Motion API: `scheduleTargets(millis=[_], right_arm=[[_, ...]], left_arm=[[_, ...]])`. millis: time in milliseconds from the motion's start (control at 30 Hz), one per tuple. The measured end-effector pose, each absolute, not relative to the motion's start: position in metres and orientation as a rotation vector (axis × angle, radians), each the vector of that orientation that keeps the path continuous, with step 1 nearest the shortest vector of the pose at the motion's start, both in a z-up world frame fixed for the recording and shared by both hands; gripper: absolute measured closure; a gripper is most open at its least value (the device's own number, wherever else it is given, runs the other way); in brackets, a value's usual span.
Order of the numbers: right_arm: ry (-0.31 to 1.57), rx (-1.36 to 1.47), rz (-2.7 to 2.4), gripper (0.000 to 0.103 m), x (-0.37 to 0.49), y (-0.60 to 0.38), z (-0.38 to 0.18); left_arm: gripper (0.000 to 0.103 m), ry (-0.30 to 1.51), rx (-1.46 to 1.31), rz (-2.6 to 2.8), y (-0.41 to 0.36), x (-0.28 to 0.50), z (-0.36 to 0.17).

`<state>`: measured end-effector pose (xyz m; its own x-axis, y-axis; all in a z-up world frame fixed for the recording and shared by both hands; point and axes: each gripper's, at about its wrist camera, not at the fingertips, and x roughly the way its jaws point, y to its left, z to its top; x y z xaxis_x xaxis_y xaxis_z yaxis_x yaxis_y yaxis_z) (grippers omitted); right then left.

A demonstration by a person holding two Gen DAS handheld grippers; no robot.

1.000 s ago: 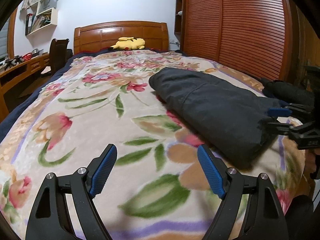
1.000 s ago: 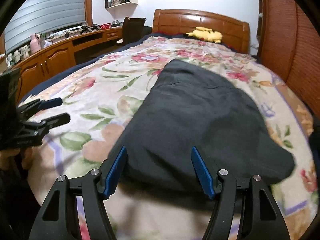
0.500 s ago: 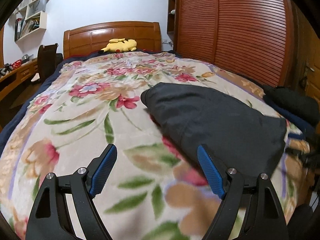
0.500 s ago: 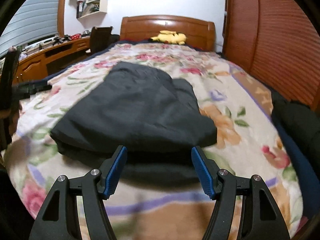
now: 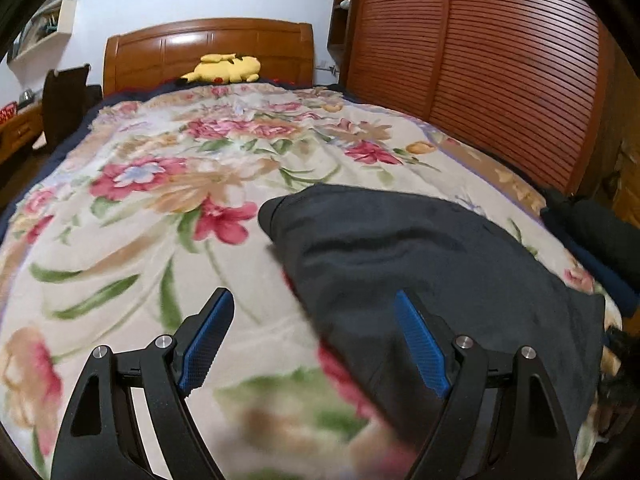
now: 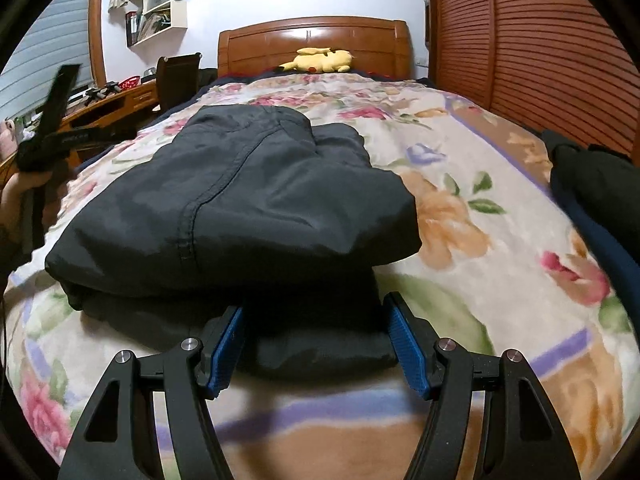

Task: Fold large clothes
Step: 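Grasp the jacket bundle with the left tool while the right tool grasps it too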

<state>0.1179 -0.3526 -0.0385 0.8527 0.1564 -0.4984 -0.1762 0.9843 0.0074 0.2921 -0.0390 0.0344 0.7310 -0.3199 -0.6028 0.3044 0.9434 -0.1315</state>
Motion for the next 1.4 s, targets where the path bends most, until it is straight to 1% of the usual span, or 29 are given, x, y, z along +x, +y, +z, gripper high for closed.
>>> scheduleTargets(millis=[33,67,400,700,767,833,1100,1167,1200,1233,1267,1300,1367,1400], right_arm=[[0.520,-0.038,0.175,0.034,0.117,-0.353,-0.039],[0.517,-0.037,0.176,0.034,0.119,-0.354,-0.040],[0.529,0.024,0.206,0.034,0.127,-0.364,-0.042],[0.513,-0.016,0.193,0.034,0.123,-0.359,-0.043],[0.515,-0.008,0.199,0.034,0.124,-0.361,-0.044],[0.515,-0.013,0.197,0.034,0.124,-0.360,-0.043],[0.517,-0.019,0.193,0.034,0.125,-0.357,-0.043],[0.518,-0.020,0.192,0.034,0.126,-0.357,-0.043],[0.519,-0.019,0.194,0.034,0.126,-0.357,-0.043],[0.519,-0.016,0.197,0.034,0.126,-0.358,-0.044],[0.522,-0.006,0.204,0.034,0.127,-0.360,-0.044],[0.527,0.007,0.210,0.034,0.127,-0.362,-0.045],[0.532,0.013,0.213,0.034,0.128,-0.361,-0.046],[0.532,0.011,0.212,0.034,0.128,-0.360,-0.046]], left_arm=[[0.017,0.670,-0.024,-0.346,-0.042,0.298,0.034],[0.016,0.671,-0.021,-0.349,-0.045,0.305,0.035],[0.016,0.717,0.042,-0.278,-0.065,0.373,0.020],[0.016,0.794,0.042,-0.245,-0.070,0.407,-0.008],[0.011,0.810,0.023,-0.239,-0.068,0.411,-0.014],[0.002,0.816,0.006,-0.216,-0.066,0.413,-0.020],[0.002,0.817,-0.017,-0.222,-0.065,0.413,-0.024],[0.008,0.824,-0.027,-0.247,-0.065,0.413,-0.025],[0.015,0.832,-0.034,-0.263,-0.065,0.414,-0.025],[0.025,0.844,-0.055,-0.298,-0.064,0.414,-0.025],[0.031,0.854,-0.075,-0.329,-0.063,0.414,-0.024],[0.041,0.861,-0.084,-0.350,-0.063,0.415,-0.024],[0.049,0.861,-0.066,-0.354,-0.066,0.413,-0.022],[0.057,0.866,-0.058,-0.358,-0.069,0.412,-0.022]])
